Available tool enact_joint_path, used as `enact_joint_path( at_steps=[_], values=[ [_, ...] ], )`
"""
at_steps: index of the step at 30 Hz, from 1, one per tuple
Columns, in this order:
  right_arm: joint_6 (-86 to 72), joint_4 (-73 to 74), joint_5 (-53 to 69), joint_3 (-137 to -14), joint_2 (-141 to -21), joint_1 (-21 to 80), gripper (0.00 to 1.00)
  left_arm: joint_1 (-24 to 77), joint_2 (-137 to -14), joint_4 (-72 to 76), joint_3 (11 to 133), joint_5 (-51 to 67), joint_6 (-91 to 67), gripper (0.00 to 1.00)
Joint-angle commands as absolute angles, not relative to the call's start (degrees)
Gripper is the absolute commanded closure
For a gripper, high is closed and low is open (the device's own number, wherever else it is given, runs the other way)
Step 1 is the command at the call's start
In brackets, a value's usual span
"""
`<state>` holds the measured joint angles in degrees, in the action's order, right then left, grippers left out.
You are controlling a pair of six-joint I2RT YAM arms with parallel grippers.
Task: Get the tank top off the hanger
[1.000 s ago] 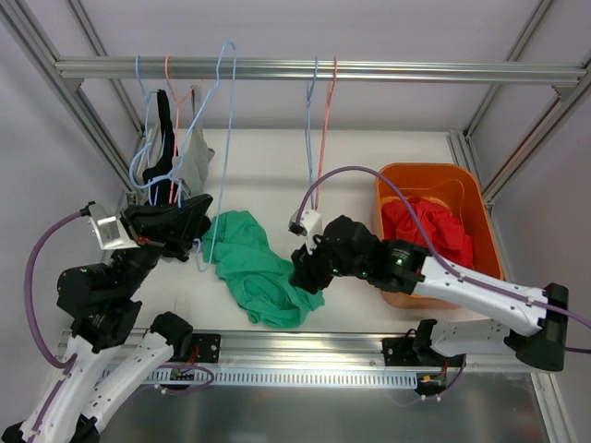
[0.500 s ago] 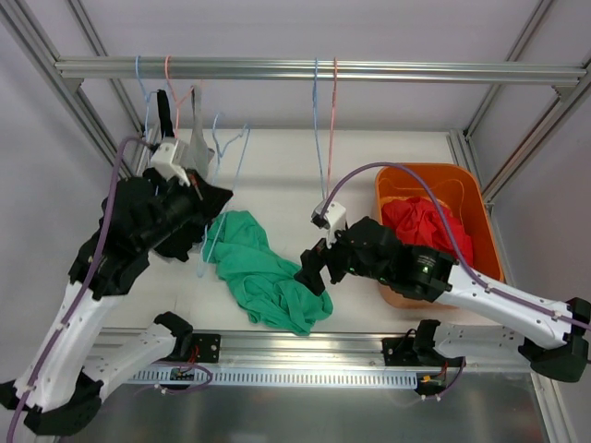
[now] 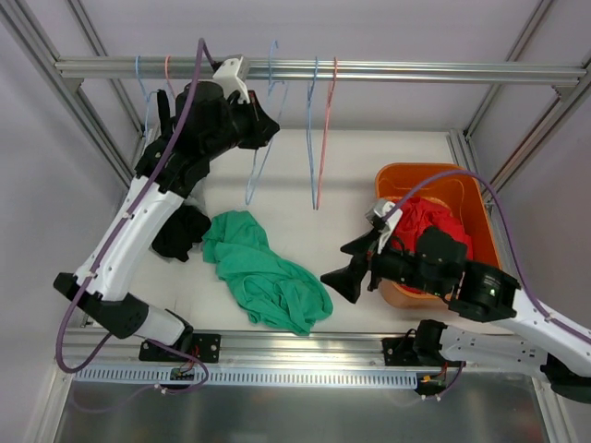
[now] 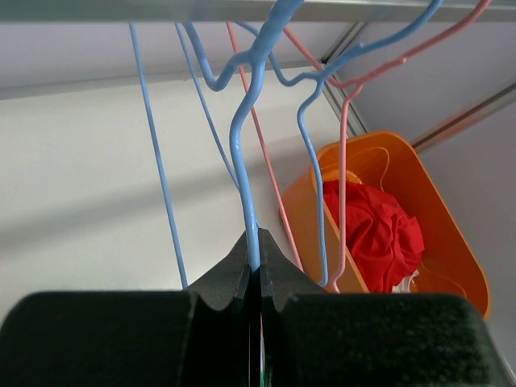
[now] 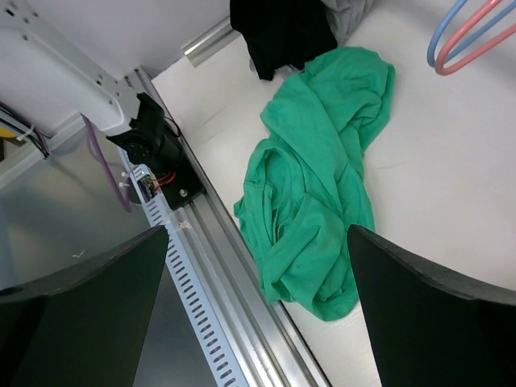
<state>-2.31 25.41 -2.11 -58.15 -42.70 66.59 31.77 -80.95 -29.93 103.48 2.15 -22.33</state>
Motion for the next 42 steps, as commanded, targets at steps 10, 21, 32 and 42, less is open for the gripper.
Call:
enact_joint_path(
  at_steps=[10,21,32,42],
  values=[
    [-4.6,25.8,-0.2,-55.2,-38.7,66.7,0.01,36.2,-90.9,-25.3,109.5,-1.8,-23.0,1.00],
    [-3.3,21.5,8.7,-53.4,-44.6,66.9,0.00,37.0,-87.3,-22.0,99.7,-1.5,-24.9,1.00],
    [-0.5,17.6,-4.2,-54.0,-55.0,72.8,0.00,36.7,-70.2,-22.1,85.4,-18.3,-20.4,0.01],
    [1.5,10.6,-14.8,-59.9,-76.6,76.5,0.01,36.7,-39.1,-24.2,64.9,-22.8,-13.9,0.01]
  ],
)
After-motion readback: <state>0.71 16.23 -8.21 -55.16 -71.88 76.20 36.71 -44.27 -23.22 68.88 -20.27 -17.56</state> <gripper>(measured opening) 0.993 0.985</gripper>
